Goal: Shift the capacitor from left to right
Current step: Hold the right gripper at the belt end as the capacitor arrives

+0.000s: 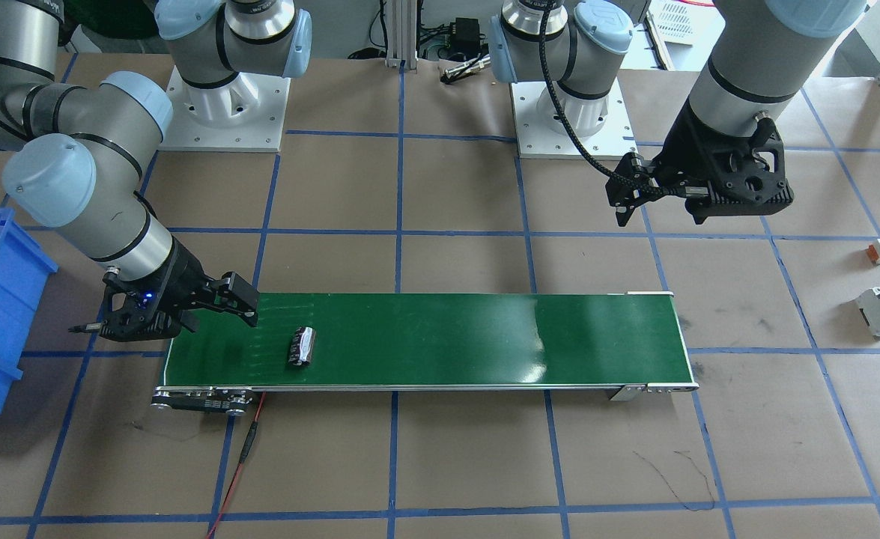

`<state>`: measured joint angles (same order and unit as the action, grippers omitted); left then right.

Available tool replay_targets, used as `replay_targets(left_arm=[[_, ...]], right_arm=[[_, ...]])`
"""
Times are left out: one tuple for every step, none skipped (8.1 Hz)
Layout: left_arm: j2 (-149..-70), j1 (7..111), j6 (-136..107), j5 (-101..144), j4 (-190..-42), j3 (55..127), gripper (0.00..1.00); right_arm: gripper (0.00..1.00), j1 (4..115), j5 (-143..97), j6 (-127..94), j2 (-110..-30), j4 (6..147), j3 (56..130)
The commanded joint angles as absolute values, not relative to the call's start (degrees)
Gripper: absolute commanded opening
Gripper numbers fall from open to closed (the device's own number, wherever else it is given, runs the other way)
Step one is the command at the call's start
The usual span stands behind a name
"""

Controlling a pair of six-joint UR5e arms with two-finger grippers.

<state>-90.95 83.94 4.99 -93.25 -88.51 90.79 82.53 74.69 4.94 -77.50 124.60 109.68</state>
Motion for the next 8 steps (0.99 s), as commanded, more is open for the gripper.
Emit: replay_targets(left_arm=[[-90.88, 83.94, 5.01, -93.25, -88.51, 90.79, 1.0], [-90.88, 83.94, 5.01, -93.25, -88.51, 90.79, 1.0], [-90.88, 83.94, 5.01, -93.34, -88.51, 90.79, 1.0], [-90.79, 83.94, 5.01, -93.34, -88.51, 90.79, 1.0], [-90.79, 83.94, 5.01, -93.34, -88.51, 90.79, 1.0], [-90.79, 83.94, 5.01, -93.34, -88.42, 90.79, 1.0], [-90.79, 83.94, 5.01, -93.34, -88.42, 90.79, 1.0], [-90.79, 83.94, 5.01, -93.34, -88.42, 90.79, 1.0]], right_arm=[[0.99, 82.44, 74.27, 4.83, -76.03, 124.89, 109.43], [0.99, 82.44, 74.27, 4.83, -75.94, 124.89, 109.16], [0.99, 82.44, 74.27, 4.83, -75.76, 125.41, 109.16], [0.99, 82.44, 74.27, 4.66, -75.33, 126.12, 109.16], [0.99, 82.44, 74.27, 4.66, -75.24, 126.21, 109.16], [0.98, 82.44, 74.27, 4.75, -75.06, 126.21, 109.16], [0.96, 82.44, 74.27, 4.75, -74.8, 126.3, 109.16], [0.94, 82.44, 74.27, 4.75, -74.53, 126.39, 109.16]])
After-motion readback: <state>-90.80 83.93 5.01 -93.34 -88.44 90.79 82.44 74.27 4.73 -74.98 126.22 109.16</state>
